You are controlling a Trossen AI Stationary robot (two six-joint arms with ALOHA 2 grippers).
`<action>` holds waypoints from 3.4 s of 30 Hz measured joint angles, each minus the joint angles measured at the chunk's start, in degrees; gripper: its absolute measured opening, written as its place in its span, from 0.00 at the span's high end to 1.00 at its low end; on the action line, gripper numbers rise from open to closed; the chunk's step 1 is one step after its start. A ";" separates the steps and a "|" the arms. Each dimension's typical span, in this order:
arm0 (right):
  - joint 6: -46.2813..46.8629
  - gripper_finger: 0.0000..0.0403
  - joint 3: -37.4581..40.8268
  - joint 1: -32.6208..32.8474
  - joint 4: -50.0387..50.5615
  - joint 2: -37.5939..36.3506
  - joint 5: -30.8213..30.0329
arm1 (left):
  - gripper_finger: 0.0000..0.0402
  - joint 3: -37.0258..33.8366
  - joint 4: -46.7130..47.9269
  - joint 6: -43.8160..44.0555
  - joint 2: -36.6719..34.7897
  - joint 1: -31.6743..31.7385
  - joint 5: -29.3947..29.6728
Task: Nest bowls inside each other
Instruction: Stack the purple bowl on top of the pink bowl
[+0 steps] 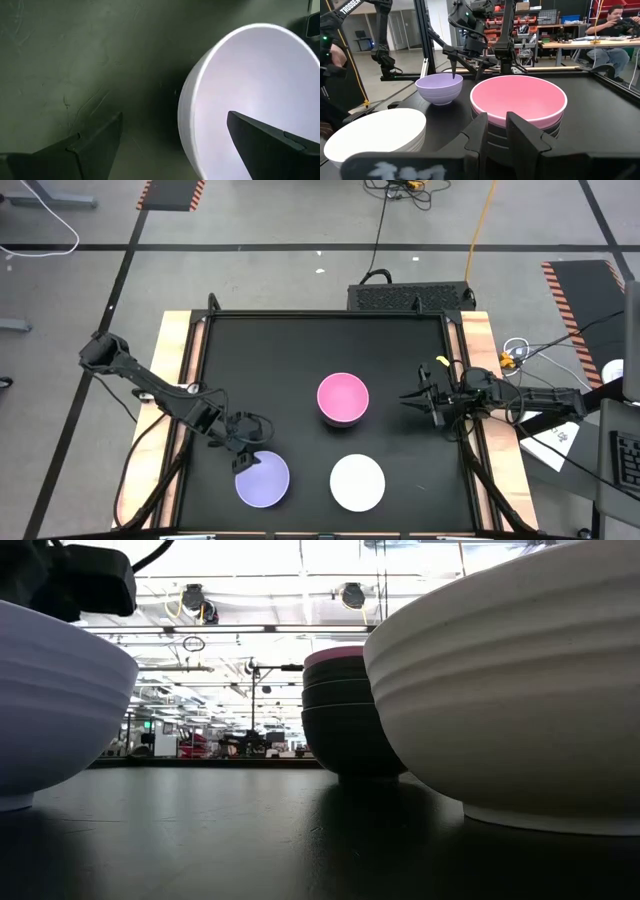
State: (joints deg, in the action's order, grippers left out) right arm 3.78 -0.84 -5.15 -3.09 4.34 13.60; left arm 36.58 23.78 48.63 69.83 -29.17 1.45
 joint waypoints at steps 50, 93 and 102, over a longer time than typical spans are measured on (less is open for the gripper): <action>0.10 0.84 -0.01 0.01 0.00 0.02 0.02 | 0.84 -0.07 -6.28 -5.08 8.49 0.66 -1.48; 1.52 0.84 -0.02 0.02 -0.02 0.98 0.16 | 0.98 4.79 2.74 -28.46 -14.70 -5.08 20.91; 1.54 0.84 -0.01 0.01 -0.02 0.98 0.16 | 0.98 4.79 1.59 -38.60 -19.28 -3.66 24.02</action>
State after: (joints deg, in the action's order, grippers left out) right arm 5.32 -0.85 -5.14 -3.11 5.32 13.76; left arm 41.36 25.37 10.03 50.56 -32.83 25.47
